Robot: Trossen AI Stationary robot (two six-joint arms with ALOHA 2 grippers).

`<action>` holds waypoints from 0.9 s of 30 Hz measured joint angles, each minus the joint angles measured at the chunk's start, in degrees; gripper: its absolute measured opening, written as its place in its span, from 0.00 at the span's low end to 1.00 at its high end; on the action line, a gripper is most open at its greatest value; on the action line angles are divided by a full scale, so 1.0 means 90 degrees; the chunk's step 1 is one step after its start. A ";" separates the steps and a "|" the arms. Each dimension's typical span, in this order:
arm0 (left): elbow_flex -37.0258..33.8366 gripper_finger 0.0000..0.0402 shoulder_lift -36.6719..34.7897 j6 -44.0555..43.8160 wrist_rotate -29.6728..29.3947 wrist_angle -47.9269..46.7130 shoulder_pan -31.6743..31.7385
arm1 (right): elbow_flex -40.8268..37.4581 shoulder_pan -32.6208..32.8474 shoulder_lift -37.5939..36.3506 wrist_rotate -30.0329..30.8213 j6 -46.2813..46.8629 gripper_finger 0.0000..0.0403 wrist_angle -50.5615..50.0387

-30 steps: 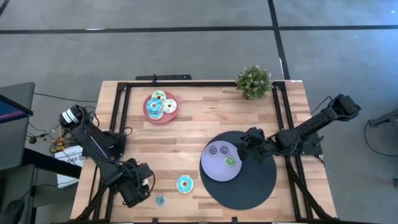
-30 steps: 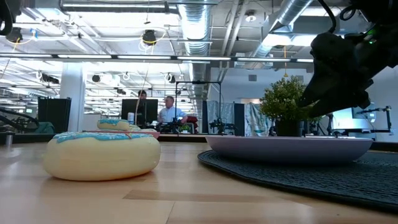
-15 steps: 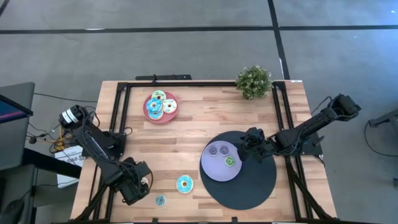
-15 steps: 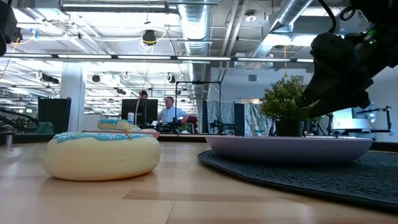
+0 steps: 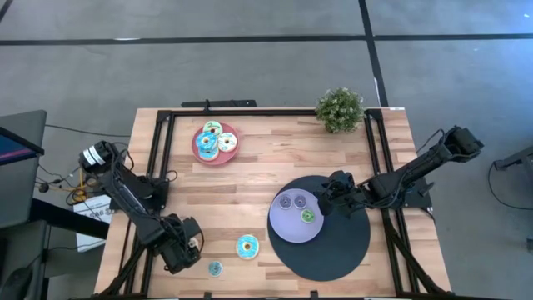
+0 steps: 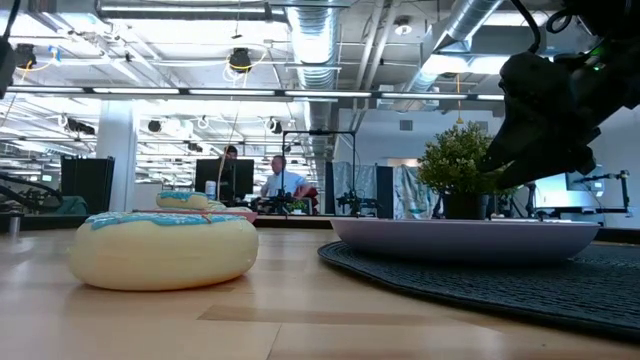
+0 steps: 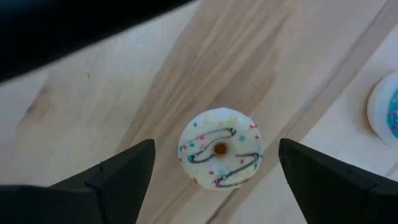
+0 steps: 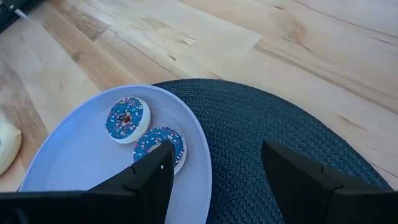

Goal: Pick & Place donuts
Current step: Put the small white donut on the purple plate

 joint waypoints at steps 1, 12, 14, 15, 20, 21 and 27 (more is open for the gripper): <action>0.0001 0.84 0.0000 -0.0029 0.0014 0.0000 -0.0021 | 0.0000 0.0000 0.0000 0.0000 0.0000 0.57 0.0000; 0.0003 0.84 0.0269 -0.0178 0.0183 0.0076 -0.0064 | 0.0000 0.0001 0.0000 -0.0004 0.0001 0.57 0.0001; 0.0003 0.84 0.0469 -0.0247 0.0415 0.0185 -0.0071 | 0.0000 0.0002 0.0000 -0.0034 0.0002 0.57 0.0003; 0.0015 0.84 0.0548 -0.0248 0.0455 0.0243 -0.0077 | 0.0000 0.0002 0.0002 -0.0051 0.0002 0.57 0.0012; 0.0075 0.84 0.0635 -0.0247 0.0383 0.0325 -0.0115 | 0.0000 0.0002 0.0002 -0.0051 0.0002 0.57 0.0021; 0.0103 0.84 0.0639 -0.0247 0.0327 0.0292 -0.0130 | 0.0000 0.0002 0.0002 -0.0051 0.0002 0.57 0.0020; 0.0206 0.84 0.0649 -0.0229 0.0193 0.0236 -0.0159 | 0.0000 0.0002 0.0002 -0.0056 0.0000 0.57 0.0034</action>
